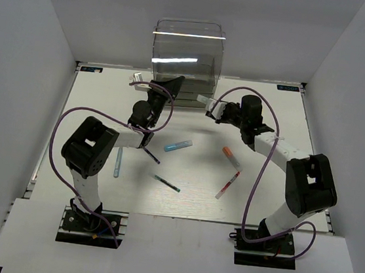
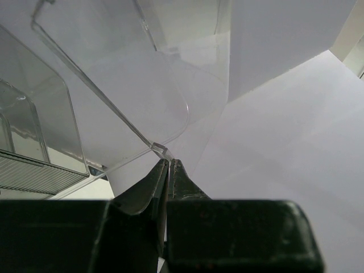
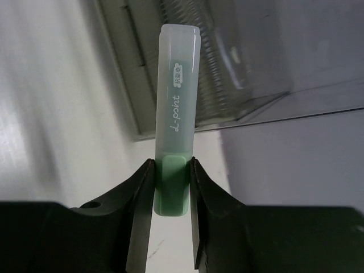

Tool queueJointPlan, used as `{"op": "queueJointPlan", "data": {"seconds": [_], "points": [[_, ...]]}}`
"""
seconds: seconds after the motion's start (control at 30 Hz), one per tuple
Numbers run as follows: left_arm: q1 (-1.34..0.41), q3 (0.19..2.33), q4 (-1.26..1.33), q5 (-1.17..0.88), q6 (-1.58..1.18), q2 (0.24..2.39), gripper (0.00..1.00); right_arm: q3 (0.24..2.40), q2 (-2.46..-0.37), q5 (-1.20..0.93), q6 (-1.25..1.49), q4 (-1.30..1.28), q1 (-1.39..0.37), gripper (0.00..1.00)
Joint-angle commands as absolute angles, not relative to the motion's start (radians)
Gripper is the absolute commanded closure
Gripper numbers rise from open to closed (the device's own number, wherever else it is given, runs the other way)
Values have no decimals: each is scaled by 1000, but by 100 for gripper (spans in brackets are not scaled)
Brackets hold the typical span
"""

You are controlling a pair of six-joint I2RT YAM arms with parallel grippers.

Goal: Sort the stationery into containers
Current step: Place the pen in the storage box.

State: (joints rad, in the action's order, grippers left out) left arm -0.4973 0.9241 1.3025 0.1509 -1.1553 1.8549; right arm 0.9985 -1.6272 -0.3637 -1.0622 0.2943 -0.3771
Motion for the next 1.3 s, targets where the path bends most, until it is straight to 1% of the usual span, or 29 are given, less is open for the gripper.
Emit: {"op": "queueJointPlan", "data": {"seconds": [0.0, 0.1, 0.37, 0.53, 0.73, 0.97, 1.1, 1.27], "points": [[-485, 927, 1549, 179, -1143, 1786, 95, 973, -1617, -316, -1091, 550, -397, 100], [-485, 927, 1549, 179, -1143, 1786, 95, 939, -1614, -327, -1140, 633, -414, 100], [-485, 927, 1549, 179, -1143, 1786, 95, 920, -1654, -316, -1310, 756, -452, 100], [-485, 927, 1549, 179, -1143, 1786, 95, 942, -1698, -264, -1370, 781, -483, 100], [-485, 927, 1549, 179, -1143, 1786, 95, 937, -1773, -221, -1500, 916, -508, 100], [-485, 927, 1549, 179, -1143, 1786, 95, 976, -1824, -225, -1542, 975, -523, 100], [-485, 927, 1549, 179, -1143, 1786, 95, 991, -1868, -210, -1580, 1057, -532, 100], [-485, 927, 1549, 179, -1143, 1786, 95, 1031, -1907, -175, -1604, 1094, -541, 100]]}}
